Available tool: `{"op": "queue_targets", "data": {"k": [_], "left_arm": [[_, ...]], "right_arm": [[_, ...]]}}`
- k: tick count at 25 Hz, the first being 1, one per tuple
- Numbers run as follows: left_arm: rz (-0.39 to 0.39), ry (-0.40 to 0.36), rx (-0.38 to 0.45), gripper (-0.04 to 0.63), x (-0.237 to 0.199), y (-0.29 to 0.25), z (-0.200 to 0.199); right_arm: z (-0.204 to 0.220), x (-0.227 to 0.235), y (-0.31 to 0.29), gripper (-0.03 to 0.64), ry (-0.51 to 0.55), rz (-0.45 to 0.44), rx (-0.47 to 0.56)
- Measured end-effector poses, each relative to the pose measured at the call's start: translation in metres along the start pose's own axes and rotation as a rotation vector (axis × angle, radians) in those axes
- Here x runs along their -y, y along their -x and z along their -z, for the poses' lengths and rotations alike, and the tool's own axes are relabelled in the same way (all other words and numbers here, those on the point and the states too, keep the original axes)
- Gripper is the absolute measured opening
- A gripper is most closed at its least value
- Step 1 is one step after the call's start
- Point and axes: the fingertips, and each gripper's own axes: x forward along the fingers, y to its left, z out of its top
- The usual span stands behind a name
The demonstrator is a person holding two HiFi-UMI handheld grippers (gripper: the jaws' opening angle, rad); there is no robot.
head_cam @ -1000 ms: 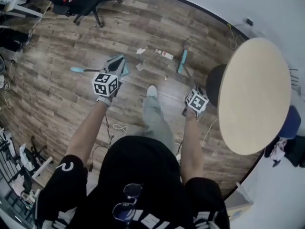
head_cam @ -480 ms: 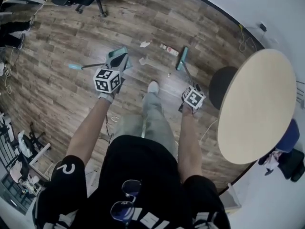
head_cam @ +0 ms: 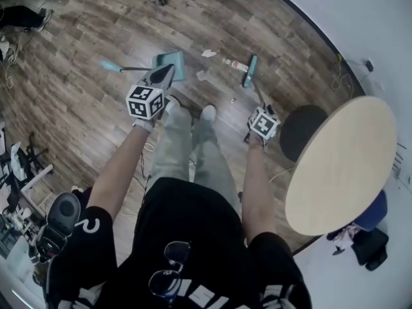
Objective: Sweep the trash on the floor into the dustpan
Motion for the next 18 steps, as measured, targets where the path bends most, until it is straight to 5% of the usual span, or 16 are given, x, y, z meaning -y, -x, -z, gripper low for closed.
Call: {"op": "queue_targets", "data": {"k": [18], "left_arm": [[-0.155, 0.096, 0.048, -0.003, -0.086, 0.072, 0.029]], "right_arm": [[-0.019, -0.099, -0.019, 0.086, 0.309, -0.057, -0.042]]}}
